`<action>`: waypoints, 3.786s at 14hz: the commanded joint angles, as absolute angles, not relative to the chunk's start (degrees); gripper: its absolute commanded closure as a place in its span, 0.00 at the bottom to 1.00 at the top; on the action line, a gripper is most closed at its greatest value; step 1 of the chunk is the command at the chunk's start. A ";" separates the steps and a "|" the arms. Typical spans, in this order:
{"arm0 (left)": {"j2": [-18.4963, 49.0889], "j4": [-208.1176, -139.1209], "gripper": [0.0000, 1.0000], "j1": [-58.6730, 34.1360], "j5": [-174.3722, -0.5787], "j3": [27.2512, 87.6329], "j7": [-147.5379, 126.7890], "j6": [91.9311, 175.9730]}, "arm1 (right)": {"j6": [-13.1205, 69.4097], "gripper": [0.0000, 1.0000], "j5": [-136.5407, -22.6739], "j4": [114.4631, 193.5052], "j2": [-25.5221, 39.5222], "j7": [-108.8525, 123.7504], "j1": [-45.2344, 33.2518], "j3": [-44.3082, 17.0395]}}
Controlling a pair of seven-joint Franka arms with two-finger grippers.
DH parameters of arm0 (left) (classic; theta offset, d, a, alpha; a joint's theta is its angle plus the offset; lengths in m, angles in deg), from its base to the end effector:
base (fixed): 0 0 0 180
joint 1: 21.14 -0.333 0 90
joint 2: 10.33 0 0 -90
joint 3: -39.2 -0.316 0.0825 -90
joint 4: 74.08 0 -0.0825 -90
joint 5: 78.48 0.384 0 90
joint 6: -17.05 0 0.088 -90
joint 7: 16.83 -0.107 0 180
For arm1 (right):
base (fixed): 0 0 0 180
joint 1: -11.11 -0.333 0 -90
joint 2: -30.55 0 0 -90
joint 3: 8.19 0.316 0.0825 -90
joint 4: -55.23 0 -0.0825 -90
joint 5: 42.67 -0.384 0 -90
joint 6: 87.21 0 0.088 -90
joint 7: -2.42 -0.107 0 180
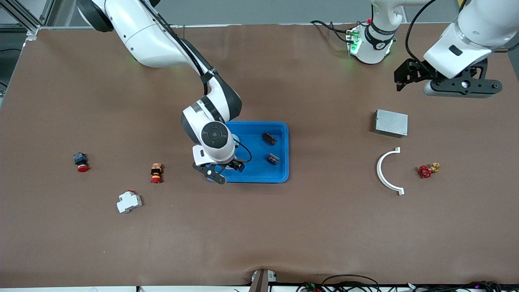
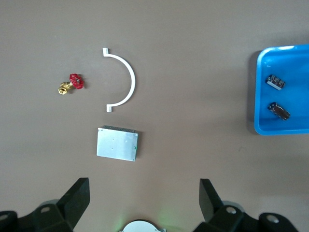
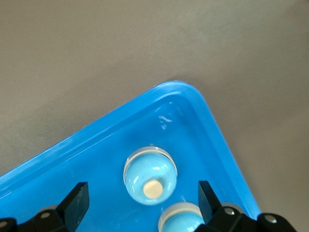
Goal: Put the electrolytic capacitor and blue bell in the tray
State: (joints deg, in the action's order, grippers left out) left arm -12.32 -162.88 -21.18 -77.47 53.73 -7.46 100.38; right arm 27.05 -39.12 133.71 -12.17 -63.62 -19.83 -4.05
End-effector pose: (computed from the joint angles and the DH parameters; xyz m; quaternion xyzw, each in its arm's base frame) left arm 0.5149 -0.1337 0.6427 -0.9985 0.0437 0.0275 0.0192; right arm 0.5979 0.4025 0.2649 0.9637 -0.2603 -0.0359 0.0475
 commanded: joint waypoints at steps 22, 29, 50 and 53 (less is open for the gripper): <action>-12.00 -159.87 0.00 -22.19 -76.64 53.71 -7.77 101.16 | 8.50 0.00 -40.99 148.65 26.59 -3.65 14.18 -4.49; -9.98 -158.29 0.00 -25.27 -76.73 52.83 -7.86 101.43 | 7.18 0.00 -43.27 149.97 30.37 -3.12 17.08 -4.67; -20.08 -165.14 0.00 -14.99 -76.81 40.00 -12.25 101.08 | 7.01 0.00 -44.61 149.97 33.54 0.04 18.31 -4.41; -19.38 -165.14 0.00 -14.81 -76.90 40.08 -12.25 101.08 | 6.92 0.00 -44.61 149.97 33.45 1.53 18.31 -4.32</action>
State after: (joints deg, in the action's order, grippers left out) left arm -20.03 -166.12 -15.23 -77.33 40.34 -11.07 102.05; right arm 6.85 -44.09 148.24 31.74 0.01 17.93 -4.72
